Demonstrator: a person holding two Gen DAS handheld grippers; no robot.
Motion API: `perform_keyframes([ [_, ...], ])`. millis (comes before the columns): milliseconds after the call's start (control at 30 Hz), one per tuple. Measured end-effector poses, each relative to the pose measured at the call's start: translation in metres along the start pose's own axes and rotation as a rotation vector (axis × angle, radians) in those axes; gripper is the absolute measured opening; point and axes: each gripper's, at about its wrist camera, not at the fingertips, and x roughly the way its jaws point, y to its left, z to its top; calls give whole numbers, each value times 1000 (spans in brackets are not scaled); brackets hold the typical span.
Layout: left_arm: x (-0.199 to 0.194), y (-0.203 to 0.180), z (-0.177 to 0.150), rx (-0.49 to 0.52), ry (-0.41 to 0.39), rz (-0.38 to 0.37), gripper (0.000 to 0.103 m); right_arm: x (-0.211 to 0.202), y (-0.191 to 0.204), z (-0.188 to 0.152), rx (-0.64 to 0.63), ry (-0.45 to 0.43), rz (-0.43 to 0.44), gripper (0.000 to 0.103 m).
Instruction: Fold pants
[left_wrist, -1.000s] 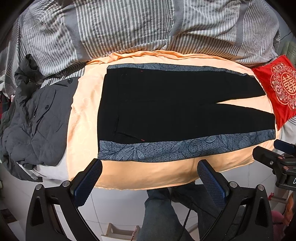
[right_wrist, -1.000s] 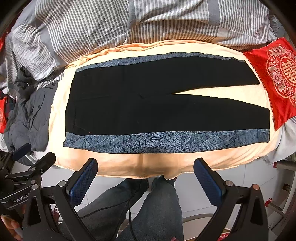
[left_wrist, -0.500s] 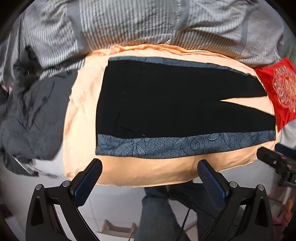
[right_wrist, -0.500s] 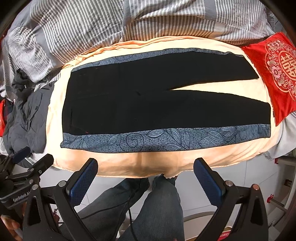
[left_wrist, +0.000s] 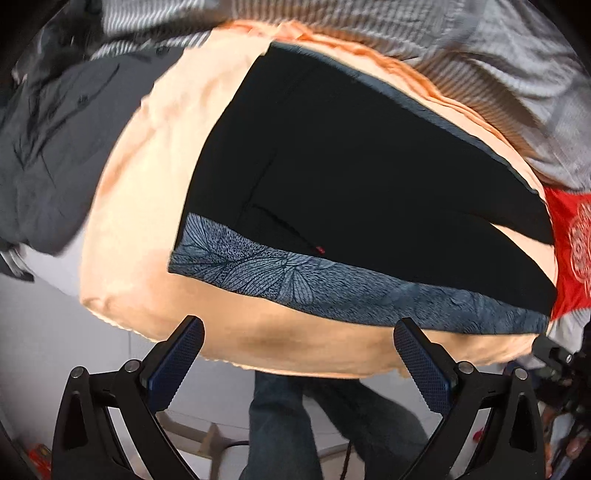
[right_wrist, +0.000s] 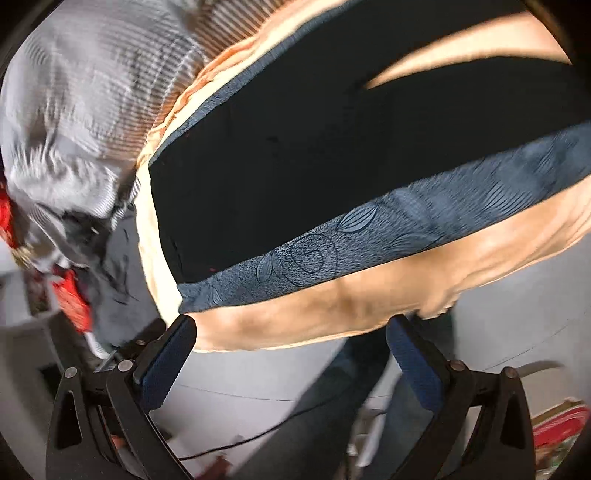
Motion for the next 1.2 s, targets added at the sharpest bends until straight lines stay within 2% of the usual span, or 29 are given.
perform_keyframes([
  [67, 21, 5, 1, -42, 9, -11, 103, 21, -14, 2, 34, 22, 61, 96],
  [133, 37, 9, 2, -67, 22, -33, 103, 48, -31, 4, 62, 52, 117, 84],
  [167, 47, 11, 2, -89, 24, -57, 103, 58, -37, 5, 71, 62, 133, 75],
  [200, 53, 11, 2, -98, 22, -73, 97, 69, -44, 6, 84, 70, 155, 72],
  [267, 63, 11, 1, -103, 15, -95, 92, 88, -58, 6, 112, 63, 222, 72],
  [400, 77, 15, -1, -101, 7, -124, 92, 115, -76, 7, 136, 49, 305, 72],
  [600, 80, 33, -8, -144, 16, -175, 92, 121, -87, 7, 199, -15, 462, 71],
  [667, 81, 40, -7, -165, 23, -191, 92, 123, -84, 11, 213, -25, 501, 68],
  [733, 82, 43, -5, -168, 28, -189, 92, 123, -79, 17, 232, -20, 536, 50],
  [767, 82, 43, -4, -164, 28, -188, 92, 123, -77, 20, 242, -11, 553, 24],
  [800, 81, 43, -3, -160, 28, -190, 92, 122, -74, 21, 245, -9, 564, 9],
  [933, 76, 49, -2, -180, 21, -231, 92, 103, -61, 26, 213, -19, 607, 9],
  [1100, 78, 54, 10, -276, 23, -353, 92, 82, -51, 30, 183, -22, 623, 9],
  [1200, 78, 53, 19, -276, 11, -337, 92, 77, -45, 31, 161, -16, 592, 9],
])
